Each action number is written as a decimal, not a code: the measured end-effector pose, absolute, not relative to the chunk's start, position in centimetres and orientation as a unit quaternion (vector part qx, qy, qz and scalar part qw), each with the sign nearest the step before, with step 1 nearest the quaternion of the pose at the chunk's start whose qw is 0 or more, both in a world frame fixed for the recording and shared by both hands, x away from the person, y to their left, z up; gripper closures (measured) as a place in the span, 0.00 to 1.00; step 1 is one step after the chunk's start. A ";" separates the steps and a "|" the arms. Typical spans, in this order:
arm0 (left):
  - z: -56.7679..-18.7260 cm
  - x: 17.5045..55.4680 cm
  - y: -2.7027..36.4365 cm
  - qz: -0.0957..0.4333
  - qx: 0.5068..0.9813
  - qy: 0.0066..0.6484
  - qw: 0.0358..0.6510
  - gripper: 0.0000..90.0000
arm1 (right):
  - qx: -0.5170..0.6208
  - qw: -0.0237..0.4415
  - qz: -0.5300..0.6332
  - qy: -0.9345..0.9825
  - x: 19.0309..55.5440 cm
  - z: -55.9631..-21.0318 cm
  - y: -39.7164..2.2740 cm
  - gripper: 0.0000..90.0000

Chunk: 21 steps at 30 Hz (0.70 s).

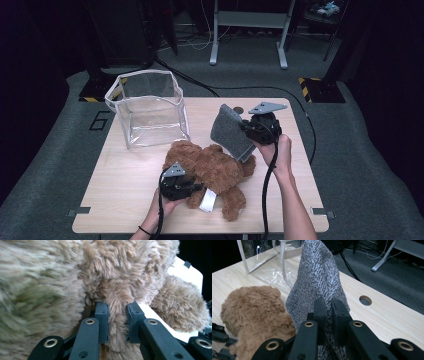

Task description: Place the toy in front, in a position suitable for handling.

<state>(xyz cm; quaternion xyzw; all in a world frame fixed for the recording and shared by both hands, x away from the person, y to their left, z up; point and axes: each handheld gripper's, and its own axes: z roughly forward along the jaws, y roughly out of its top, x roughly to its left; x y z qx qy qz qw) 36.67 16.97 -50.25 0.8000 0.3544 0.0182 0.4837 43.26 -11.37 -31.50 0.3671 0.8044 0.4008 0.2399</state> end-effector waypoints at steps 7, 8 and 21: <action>-50.2 36.8 15.5 0.013 0.806 0.344 0.482 0.84 | 0.359 0.235 0.400 0.810 43.5 -31.2 -10.2 0.93; -50.2 36.8 15.5 0.013 0.806 0.344 0.482 0.84 | 0.355 0.236 0.399 0.812 43.6 -31.1 -10.1 0.93; -50.3 37.2 13.2 -0.004 0.806 0.340 0.485 0.83 | 0.338 0.228 0.403 0.819 43.8 -30.7 -7.9 0.93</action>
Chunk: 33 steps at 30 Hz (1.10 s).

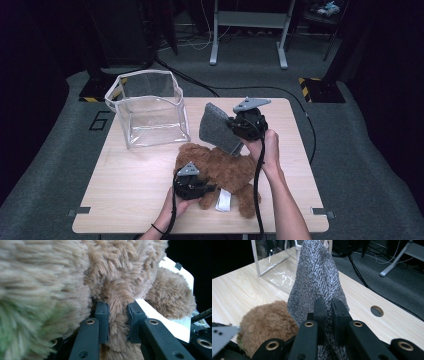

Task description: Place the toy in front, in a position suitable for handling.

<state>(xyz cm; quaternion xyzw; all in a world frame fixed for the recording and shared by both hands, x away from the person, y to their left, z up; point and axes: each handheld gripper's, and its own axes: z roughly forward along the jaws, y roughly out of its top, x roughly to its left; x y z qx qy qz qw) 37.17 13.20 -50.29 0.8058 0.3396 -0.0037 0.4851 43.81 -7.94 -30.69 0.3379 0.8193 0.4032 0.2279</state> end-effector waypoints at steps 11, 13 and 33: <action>-49.4 37.2 13.4 -0.023 0.820 0.317 0.476 0.59 | 0.321 0.217 0.410 0.826 44.1 -30.6 -5.9 0.93; -49.0 36.8 14.1 -0.024 0.820 0.318 0.475 0.50 | 0.320 0.216 0.409 0.827 44.0 -30.5 -5.4 0.93; -43.7 36.6 26.5 0.096 0.758 0.399 0.508 0.19 | 0.287 0.184 0.404 0.849 44.2 -30.8 -0.8 0.93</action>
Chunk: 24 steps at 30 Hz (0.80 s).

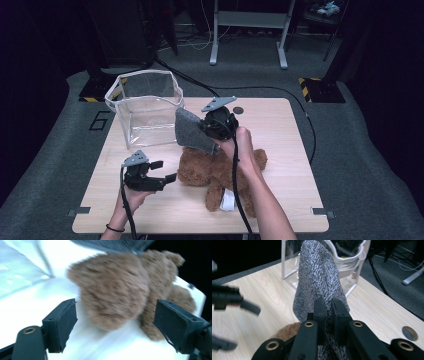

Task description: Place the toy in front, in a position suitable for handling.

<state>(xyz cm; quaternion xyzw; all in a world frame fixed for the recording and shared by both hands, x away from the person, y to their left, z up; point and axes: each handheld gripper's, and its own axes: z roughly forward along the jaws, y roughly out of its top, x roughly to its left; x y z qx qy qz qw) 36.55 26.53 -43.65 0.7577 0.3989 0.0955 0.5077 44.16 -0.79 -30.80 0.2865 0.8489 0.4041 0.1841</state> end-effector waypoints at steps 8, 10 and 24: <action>-42.0 38.3 27.6 0.137 0.751 0.402 0.506 0.14 | 0.265 0.167 0.396 0.863 44.1 -31.7 1.7 0.93; -41.7 38.8 27.6 0.143 0.752 0.397 0.506 0.14 | 0.260 0.163 0.393 0.867 44.1 -31.8 2.2 0.93; -40.1 40.3 27.6 0.201 0.754 0.378 0.499 0.27 | 0.217 0.125 0.404 0.880 43.6 -32.0 5.2 0.93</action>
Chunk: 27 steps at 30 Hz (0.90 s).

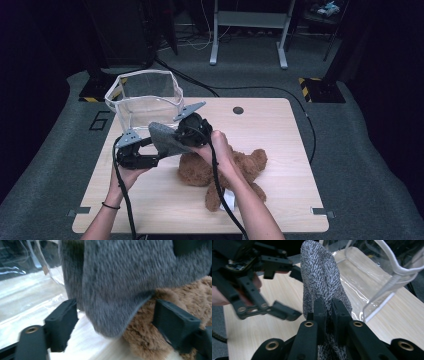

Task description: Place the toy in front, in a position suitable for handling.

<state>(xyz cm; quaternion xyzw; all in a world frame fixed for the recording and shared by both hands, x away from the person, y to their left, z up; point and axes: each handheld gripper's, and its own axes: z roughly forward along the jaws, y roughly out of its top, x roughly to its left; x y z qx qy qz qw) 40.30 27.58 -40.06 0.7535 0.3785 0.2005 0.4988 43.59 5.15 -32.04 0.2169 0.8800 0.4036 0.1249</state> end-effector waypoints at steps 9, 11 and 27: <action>-40.0 40.6 27.8 0.207 0.741 0.368 0.522 0.91 | 0.218 0.105 0.405 0.882 43.6 -33.1 5.5 0.91; -40.0 40.6 27.7 0.204 0.743 0.369 0.520 0.96 | 0.221 0.104 0.405 0.881 43.7 -33.5 5.4 0.89; -39.6 40.8 28.7 0.206 0.733 0.390 0.518 0.97 | 0.281 0.105 0.397 0.867 43.6 -34.5 0.9 0.33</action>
